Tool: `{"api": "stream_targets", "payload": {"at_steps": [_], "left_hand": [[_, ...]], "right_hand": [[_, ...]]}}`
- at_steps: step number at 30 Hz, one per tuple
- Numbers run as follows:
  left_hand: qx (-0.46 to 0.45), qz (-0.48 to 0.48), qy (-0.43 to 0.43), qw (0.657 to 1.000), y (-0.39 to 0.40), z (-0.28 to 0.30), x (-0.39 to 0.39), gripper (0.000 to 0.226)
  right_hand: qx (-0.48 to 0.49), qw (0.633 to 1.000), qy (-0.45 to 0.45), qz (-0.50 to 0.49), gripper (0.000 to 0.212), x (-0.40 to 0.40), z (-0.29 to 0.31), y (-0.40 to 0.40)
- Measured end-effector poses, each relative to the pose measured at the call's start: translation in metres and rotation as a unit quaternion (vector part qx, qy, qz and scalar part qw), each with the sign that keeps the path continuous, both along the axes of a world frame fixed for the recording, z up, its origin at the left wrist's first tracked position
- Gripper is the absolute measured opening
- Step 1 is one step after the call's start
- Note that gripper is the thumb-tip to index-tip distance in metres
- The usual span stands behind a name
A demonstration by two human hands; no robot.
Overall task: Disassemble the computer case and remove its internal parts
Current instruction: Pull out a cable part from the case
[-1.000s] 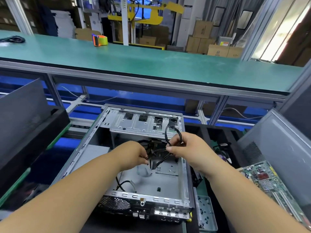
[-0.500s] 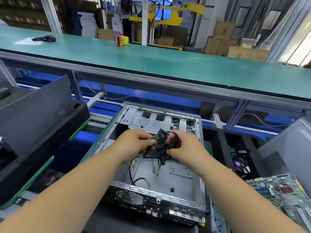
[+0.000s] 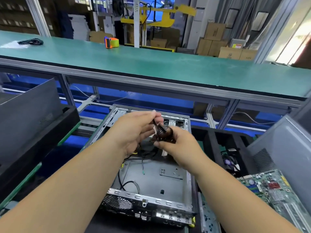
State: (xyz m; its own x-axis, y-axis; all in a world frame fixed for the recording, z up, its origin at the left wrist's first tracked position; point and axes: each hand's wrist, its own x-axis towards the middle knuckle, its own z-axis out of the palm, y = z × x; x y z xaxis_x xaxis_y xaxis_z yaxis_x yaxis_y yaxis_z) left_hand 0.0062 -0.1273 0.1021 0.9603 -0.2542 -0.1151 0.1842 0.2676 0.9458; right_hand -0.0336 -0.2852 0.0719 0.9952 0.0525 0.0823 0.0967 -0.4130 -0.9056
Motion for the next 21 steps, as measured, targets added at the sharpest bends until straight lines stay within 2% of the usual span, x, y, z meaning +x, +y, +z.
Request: {"api": "stream_targets", "payload": {"at_steps": [3,6,10,14,19,21], "left_hand": [[0.027,0.000,-0.084,0.996,-0.019,0.018,-0.002,0.020],[0.058,0.010,-0.117,0.991,-0.037,0.027,-0.003,0.022],[0.126,0.001,-0.125,0.984,-0.062,0.017,-0.002,0.022],[0.169,-0.014,-0.116,0.979,-0.085,-0.003,-0.001,0.023],[0.197,-0.012,-0.098,0.975,-0.109,-0.022,0.003,0.025],[0.249,-0.012,-0.116,0.962,-0.116,-0.030,0.005,0.020]], "right_hand": [[0.102,0.994,-0.022,0.014,0.017,-0.001,0.017,-0.026],[0.171,0.983,-0.069,-0.022,0.019,-0.002,0.029,-0.063],[0.166,0.977,-0.097,-0.090,0.015,-0.001,0.032,-0.120],[0.172,0.970,-0.098,-0.143,0.028,-0.002,0.023,-0.167],[0.304,0.940,-0.080,-0.132,0.009,0.000,0.009,-0.207],[0.359,0.923,-0.084,-0.108,0.018,0.001,0.009,-0.216]]}}
